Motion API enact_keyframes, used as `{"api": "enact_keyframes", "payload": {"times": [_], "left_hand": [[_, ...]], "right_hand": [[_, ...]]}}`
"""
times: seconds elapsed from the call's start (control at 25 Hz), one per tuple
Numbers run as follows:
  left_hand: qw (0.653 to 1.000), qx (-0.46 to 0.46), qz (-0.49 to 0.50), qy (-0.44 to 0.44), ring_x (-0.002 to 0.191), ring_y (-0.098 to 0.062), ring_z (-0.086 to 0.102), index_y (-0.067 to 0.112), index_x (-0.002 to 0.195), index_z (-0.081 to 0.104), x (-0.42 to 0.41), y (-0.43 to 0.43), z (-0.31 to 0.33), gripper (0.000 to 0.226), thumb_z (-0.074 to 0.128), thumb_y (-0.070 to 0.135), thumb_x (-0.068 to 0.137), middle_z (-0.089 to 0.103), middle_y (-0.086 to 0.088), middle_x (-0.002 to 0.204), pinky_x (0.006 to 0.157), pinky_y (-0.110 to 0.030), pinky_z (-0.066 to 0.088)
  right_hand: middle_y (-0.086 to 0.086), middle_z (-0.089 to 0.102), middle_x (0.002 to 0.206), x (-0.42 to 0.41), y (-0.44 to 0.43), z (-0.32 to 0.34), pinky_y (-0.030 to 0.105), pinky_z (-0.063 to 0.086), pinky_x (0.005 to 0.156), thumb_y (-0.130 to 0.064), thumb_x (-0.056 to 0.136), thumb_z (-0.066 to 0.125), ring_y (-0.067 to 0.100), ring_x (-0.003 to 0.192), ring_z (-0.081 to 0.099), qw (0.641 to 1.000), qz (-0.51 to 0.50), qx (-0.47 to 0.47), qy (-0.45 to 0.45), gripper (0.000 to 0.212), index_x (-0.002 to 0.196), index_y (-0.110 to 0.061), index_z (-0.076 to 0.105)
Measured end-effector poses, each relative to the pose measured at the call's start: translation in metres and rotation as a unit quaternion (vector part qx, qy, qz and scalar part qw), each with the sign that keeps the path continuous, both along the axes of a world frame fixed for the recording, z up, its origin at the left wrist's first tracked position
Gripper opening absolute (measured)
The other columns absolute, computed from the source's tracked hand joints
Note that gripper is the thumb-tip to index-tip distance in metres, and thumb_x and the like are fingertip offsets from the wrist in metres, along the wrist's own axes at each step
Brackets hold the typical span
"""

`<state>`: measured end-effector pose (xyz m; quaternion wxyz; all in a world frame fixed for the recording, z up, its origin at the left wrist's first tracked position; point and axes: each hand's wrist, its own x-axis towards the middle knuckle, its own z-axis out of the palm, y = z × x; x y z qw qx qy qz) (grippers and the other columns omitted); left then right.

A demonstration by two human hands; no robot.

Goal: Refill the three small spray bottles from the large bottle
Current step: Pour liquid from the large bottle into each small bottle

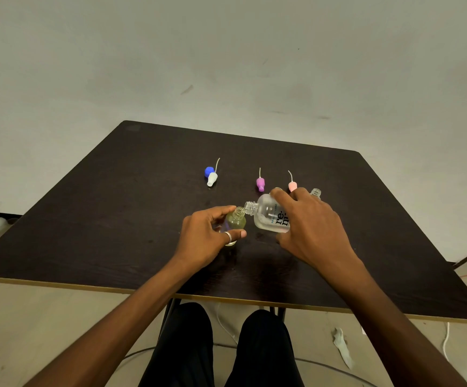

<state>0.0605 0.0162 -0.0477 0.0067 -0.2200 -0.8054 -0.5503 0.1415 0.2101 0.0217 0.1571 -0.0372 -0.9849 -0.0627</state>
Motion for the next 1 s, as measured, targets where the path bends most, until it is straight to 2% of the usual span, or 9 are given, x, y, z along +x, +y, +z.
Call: {"api": "enact_keyframes", "payload": {"times": [0.24, 0.68, 0.84, 1.0], "left_hand": [[1.0, 0.019, -0.007, -0.017, 0.101, 0.008, 0.065, 0.024, 0.126, 0.067, 0.002, 0.001, 0.0, 0.06, 0.089, 0.024, 0.069, 0.072, 0.013, 0.114, 0.091, -0.013, 0.051], [0.999, 0.033, -0.011, -0.028, 0.102, 0.005, 0.066, 0.025, 0.125, 0.068, 0.001, 0.002, 0.0, 0.059, 0.089, 0.025, 0.07, 0.073, 0.013, 0.113, 0.094, -0.022, 0.054], [0.998, 0.055, -0.015, -0.033, 0.101, 0.006, 0.066, 0.026, 0.124, 0.069, 0.003, 0.002, 0.006, 0.057, 0.089, 0.024, 0.07, 0.073, 0.014, 0.11, 0.092, -0.018, 0.053], [0.997, 0.064, -0.015, -0.035, 0.101, 0.007, 0.066, 0.028, 0.123, 0.069, 0.005, 0.004, 0.01, 0.056, 0.089, 0.025, 0.07, 0.073, 0.016, 0.109, 0.09, -0.015, 0.052]], "right_hand": [[0.003, 0.058, 0.11, -0.001, 0.001, -0.001, 0.037, 0.056, 0.074, -0.033, 0.073, 0.075, 0.025, 0.093, 0.061, 1.0, 0.0, 0.001, 0.003, 0.073, 0.137, -0.031, 0.04], [0.003, 0.057, 0.111, 0.001, -0.001, 0.002, 0.038, 0.057, 0.074, -0.035, 0.075, 0.075, 0.024, 0.094, 0.061, 1.0, 0.008, -0.024, 0.003, 0.072, 0.137, -0.032, 0.039], [0.001, 0.057, 0.112, 0.002, -0.002, 0.005, 0.042, 0.056, 0.076, -0.042, 0.072, 0.076, 0.023, 0.094, 0.06, 0.995, 0.009, -0.1, -0.008, 0.073, 0.136, -0.032, 0.041], [-0.006, 0.06, 0.104, -0.001, 0.0, 0.006, 0.033, 0.049, 0.074, -0.044, 0.067, 0.079, 0.017, 0.09, 0.057, 0.977, 0.024, -0.212, 0.002, 0.067, 0.126, -0.03, 0.051]]}}
